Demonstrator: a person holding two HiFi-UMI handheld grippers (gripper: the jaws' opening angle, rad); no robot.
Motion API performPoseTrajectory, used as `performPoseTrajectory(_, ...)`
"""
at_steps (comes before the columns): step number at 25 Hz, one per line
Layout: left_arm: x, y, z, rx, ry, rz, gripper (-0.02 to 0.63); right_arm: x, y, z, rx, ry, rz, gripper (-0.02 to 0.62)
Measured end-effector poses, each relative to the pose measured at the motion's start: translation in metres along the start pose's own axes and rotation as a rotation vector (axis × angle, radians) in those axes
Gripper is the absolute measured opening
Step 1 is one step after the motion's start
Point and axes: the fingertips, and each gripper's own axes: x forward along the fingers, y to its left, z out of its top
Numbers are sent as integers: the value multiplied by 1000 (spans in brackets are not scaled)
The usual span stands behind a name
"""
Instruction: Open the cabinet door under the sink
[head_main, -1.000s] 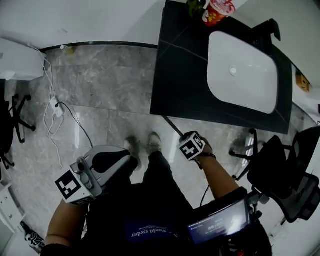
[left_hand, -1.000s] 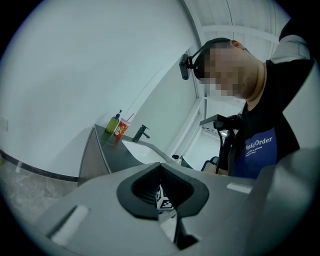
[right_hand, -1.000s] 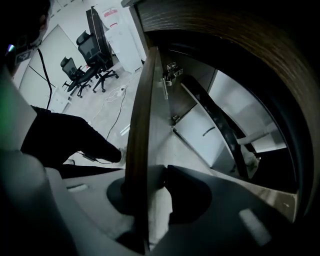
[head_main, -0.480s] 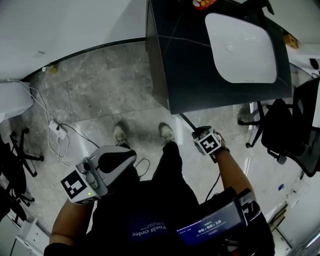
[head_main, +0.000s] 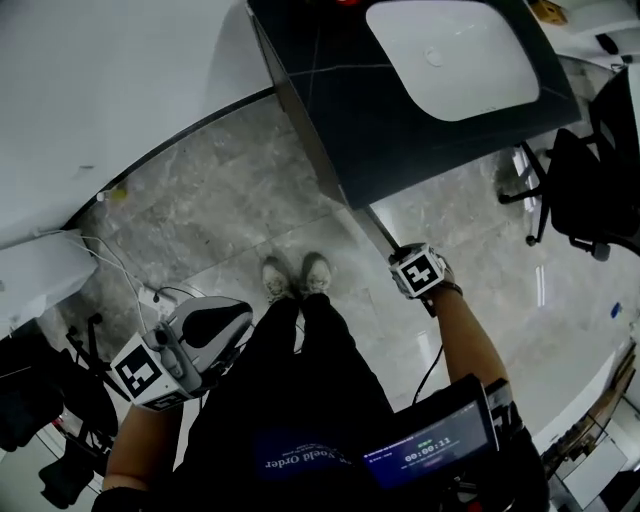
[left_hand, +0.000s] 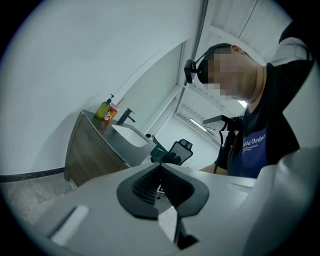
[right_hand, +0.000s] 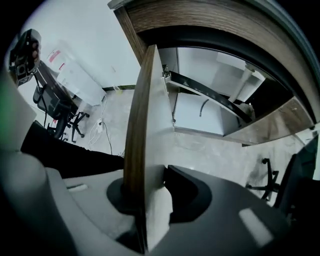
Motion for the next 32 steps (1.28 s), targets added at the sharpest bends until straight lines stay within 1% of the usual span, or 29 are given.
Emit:
performPoseTrajectory(2, 8, -7, 7, 5, 12, -30, 0, 3, 6, 3, 35, -7, 2, 89)
performPoseTrajectory(5, 16, -26, 9, 27, 43, -69, 0, 2, 14, -7, 59, 1, 8, 89)
performPoseTrajectory(8, 22, -28, 21, 36, 45, -120, 0, 2, 26, -7, 110, -8, 5, 89)
performPoseTrajectory(10, 22, -22, 28, 39, 50, -166, 0, 2, 34, -6, 162, -17, -5, 89)
performPoseTrajectory(13, 9, -4, 36, 42, 94, -244, 0, 7, 50, 0, 252, -34, -19, 89)
performPoseTrajectory(17, -15, 30, 56, 80, 164, -364, 0, 10, 57, -12, 444, 3, -92, 89)
performPoseTrajectory(19, -28, 39, 62, 109, 202, -410, 0, 10, 57, -17, 497, -11, -118, 91)
performPoseTrajectory(22, -38, 51, 66, 119, 252, -462, 0, 9, 55, -5, 529, -78, -149, 94)
performPoseTrajectory(25, -38, 53, 62, 99, 301, -509, 0, 7, 60, 3, 524, -89, -204, 94)
performPoseTrajectory(29, -27, 34, 54, 100, 345, -574, 0, -1, 58, 0, 456, -99, -335, 96)
performPoseTrajectory(32, -18, 24, 59, 123, 356, -614, 0, -11, 60, -2, 441, -133, -414, 106)
